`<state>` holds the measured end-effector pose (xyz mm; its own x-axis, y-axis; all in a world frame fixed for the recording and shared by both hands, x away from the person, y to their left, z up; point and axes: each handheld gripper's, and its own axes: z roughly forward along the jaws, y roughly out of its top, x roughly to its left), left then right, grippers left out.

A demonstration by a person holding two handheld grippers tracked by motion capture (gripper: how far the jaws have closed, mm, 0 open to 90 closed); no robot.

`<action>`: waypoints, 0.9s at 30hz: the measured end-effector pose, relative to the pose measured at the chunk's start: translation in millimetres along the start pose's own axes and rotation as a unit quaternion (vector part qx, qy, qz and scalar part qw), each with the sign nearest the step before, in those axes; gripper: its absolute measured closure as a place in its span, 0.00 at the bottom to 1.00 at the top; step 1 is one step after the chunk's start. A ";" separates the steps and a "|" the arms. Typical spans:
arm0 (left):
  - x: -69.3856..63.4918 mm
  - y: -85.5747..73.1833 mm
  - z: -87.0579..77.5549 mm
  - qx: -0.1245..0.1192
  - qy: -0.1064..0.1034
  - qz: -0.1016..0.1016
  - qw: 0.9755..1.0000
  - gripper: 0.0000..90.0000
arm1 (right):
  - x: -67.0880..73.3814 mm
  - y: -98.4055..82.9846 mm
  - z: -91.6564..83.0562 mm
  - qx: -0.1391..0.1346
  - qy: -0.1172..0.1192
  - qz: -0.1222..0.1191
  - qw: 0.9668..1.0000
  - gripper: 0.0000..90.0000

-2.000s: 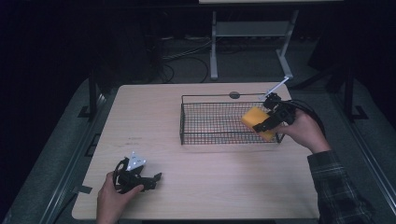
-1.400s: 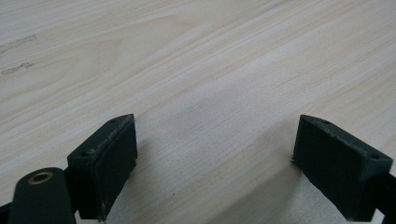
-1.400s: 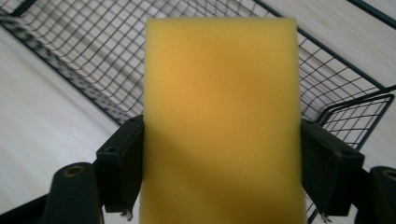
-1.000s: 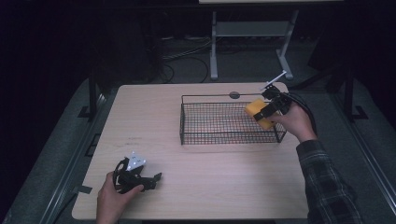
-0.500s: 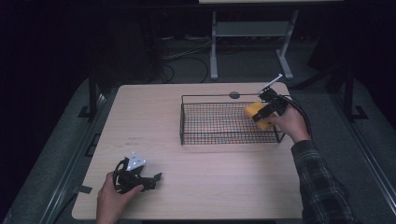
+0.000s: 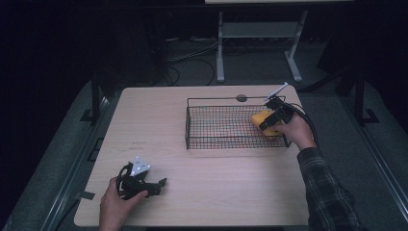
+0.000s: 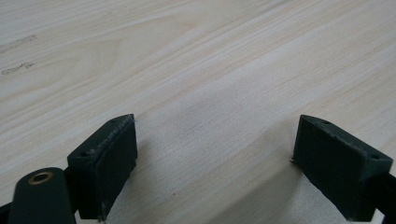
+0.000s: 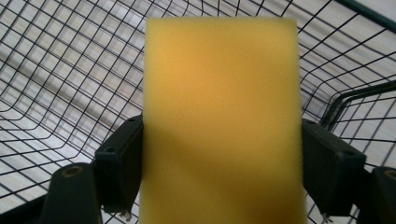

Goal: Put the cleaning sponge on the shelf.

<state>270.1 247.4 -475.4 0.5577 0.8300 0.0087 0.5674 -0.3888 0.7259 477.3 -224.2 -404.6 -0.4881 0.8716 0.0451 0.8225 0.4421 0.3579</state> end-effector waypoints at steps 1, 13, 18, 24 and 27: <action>0.0 0.0 0.0 0.000 0.000 0.000 1.000 0.14 | 0.1 -0.3 1.0 0.001 0.000 0.000 1.000 0.26; 0.0 0.0 0.0 0.000 0.000 0.000 1.000 0.14 | 0.0 -3.6 6.9 0.013 0.005 -0.001 1.000 0.25; 0.0 0.0 0.0 0.000 0.000 0.000 1.000 0.14 | -0.1 -3.8 7.6 0.017 0.005 -0.002 1.000 0.22; 0.0 0.0 0.0 0.000 0.000 0.000 1.000 0.14 | -0.1 -3.9 5.5 0.013 0.006 -0.003 1.000 0.21; 0.0 0.0 0.0 0.000 0.000 0.000 1.000 0.14 | 0.0 -4.1 2.8 0.009 0.008 -0.001 1.000 0.21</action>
<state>270.1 247.4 -475.4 0.5575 0.8301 0.0089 0.5675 -0.3889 0.7258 474.7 -225.4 -408.7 -0.4947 0.8671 0.0582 0.8261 0.4484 0.3412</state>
